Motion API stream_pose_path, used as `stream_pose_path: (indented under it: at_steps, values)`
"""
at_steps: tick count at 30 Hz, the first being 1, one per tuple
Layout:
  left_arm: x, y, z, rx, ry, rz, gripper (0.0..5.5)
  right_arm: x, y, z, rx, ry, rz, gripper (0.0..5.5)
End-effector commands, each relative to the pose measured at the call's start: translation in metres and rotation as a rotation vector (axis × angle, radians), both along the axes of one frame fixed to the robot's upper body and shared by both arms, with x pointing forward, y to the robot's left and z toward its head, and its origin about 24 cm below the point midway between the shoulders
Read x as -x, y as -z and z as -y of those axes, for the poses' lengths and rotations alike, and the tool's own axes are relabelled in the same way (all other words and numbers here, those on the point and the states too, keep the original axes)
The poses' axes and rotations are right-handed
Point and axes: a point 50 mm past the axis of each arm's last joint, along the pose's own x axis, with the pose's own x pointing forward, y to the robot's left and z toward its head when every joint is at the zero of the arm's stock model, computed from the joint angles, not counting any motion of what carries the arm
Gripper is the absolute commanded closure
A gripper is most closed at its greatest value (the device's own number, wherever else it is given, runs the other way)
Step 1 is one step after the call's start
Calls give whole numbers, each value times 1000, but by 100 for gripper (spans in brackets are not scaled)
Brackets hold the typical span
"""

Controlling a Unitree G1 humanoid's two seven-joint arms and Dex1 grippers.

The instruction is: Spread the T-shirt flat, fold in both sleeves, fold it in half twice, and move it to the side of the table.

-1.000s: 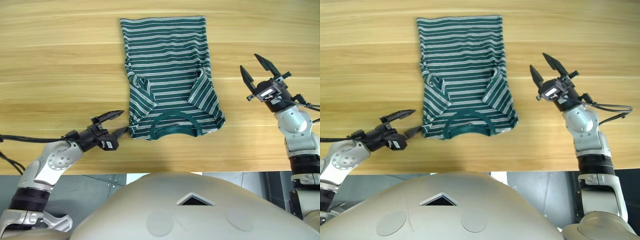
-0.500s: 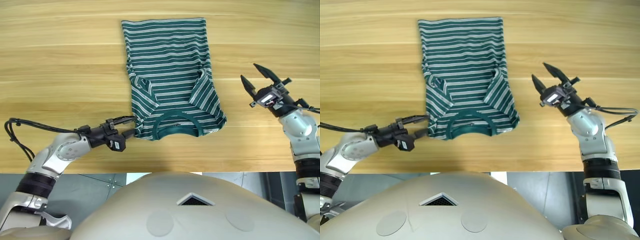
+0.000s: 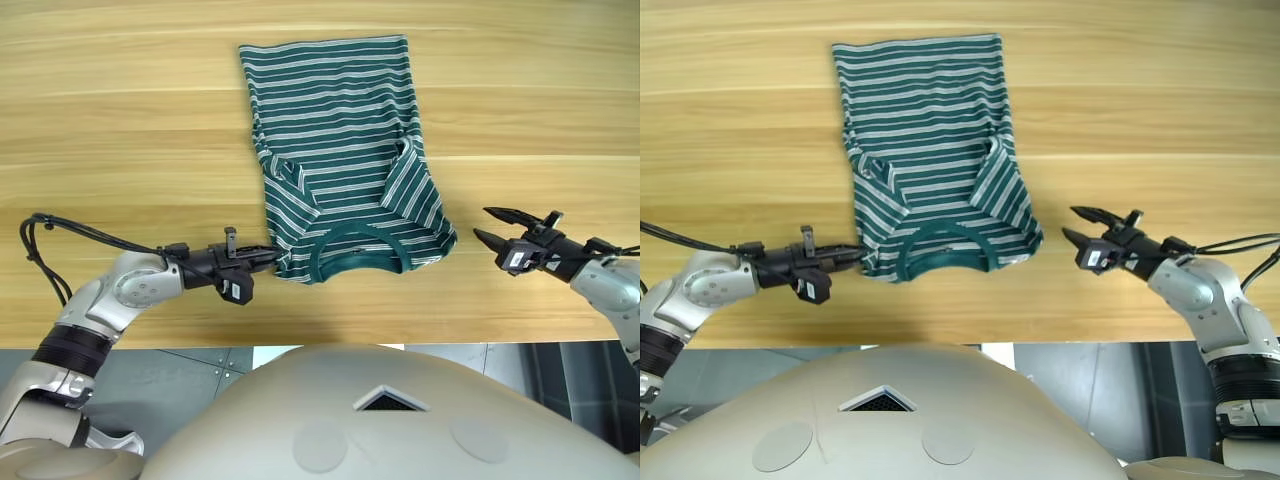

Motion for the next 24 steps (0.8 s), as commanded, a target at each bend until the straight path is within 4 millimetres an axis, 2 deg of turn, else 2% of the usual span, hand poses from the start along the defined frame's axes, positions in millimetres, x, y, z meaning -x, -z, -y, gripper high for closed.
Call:
stream_pose_path:
  at_steps: [1, 5, 9, 17, 24]
  values:
    - [21, 30, -13, -146, -28, -149, 550, 16, 20, -11, 63, -99, -152, 339]
    - [13, 25, -19, -131, -87, -103, 550, 16, 22, -30, 34, -191, -161, 339]
    - [10, 24, -16, -106, -104, -78, 550, 13, 20, -42, 15, -245, -144, 339]
    - [9, 29, -13, -92, -136, -72, 550, 6, 20, -49, 21, -286, -123, 339]
    - [8, 27, -15, -80, -156, -64, 550, 1, 21, -48, 9, -274, -105, 474]
